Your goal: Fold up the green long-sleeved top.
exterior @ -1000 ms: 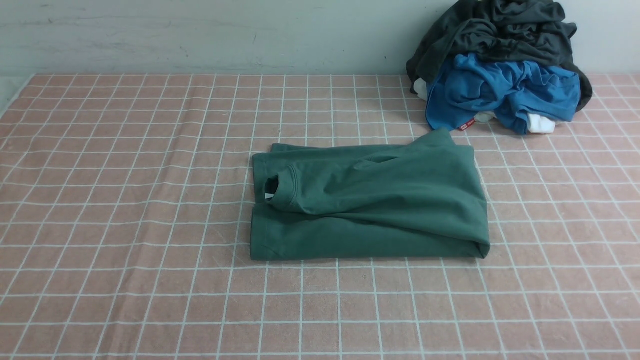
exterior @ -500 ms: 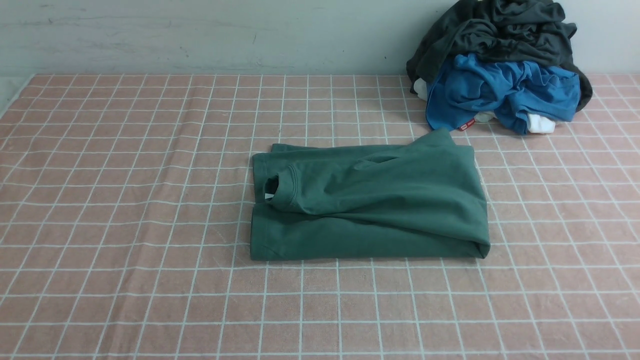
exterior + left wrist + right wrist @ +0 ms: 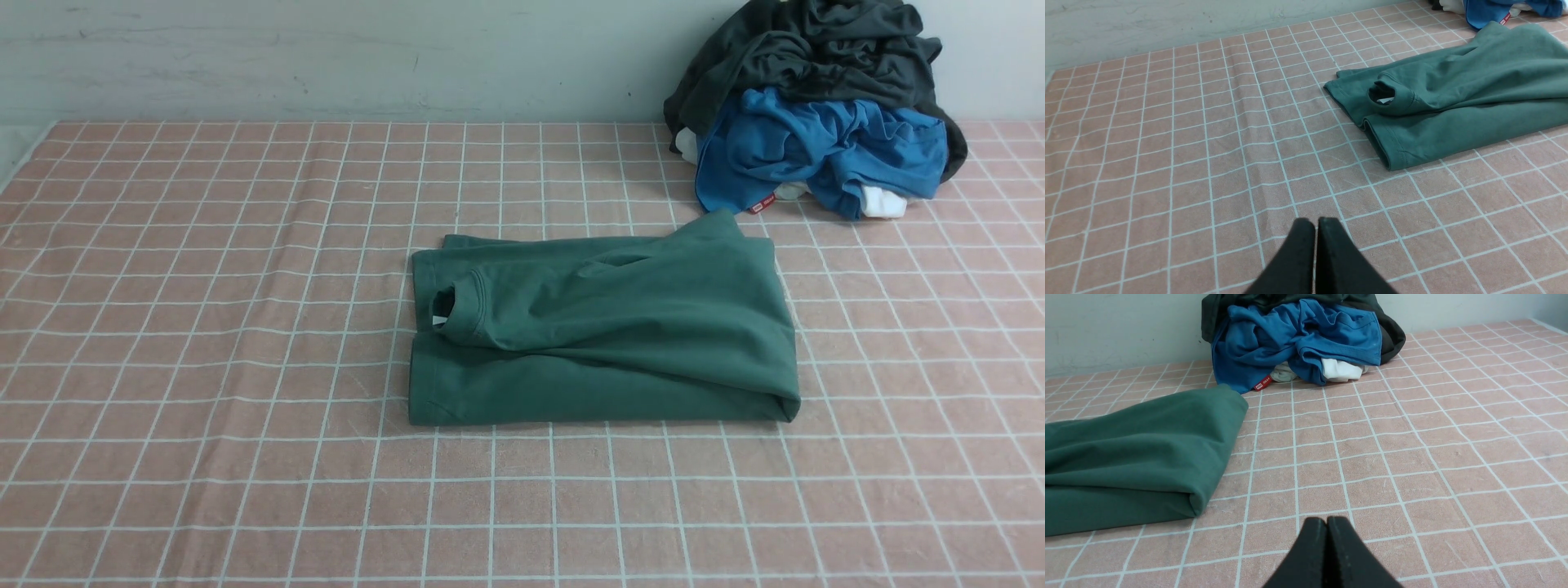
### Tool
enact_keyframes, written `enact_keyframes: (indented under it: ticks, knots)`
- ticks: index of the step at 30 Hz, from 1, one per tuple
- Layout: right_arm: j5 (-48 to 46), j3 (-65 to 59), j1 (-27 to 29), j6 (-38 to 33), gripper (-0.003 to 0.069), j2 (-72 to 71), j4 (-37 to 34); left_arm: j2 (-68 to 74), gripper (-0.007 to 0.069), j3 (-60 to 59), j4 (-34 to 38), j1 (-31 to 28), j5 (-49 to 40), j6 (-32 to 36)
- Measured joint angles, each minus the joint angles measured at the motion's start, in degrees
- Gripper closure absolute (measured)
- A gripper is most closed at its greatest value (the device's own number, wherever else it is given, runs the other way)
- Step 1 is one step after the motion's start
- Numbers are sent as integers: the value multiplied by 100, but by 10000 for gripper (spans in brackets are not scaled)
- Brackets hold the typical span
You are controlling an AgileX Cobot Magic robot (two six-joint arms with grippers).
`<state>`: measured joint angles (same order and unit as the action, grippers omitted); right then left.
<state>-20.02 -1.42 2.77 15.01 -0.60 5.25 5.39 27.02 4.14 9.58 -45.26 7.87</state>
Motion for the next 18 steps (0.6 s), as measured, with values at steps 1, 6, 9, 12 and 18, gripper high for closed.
enact_keyframes:
  ticks: [1,6,9,12,18]
  knots:
    - [0,0,0,0,673,0,0,0,627,0,0,0,0,0]
    - [-11,1,0,0,673,0,0,0,627,-101,0,0,45,0]
    - [-11,1,0,0,673,0,0,-45,627,-316,-26,0,282,0]
    - [-11,6,0,0,673,0,0,-290,627,-843,-95,-40,1035,0]
    - [-12,6,0,0,673,0,0,-599,627,-1930,-414,-584,2139,-48]
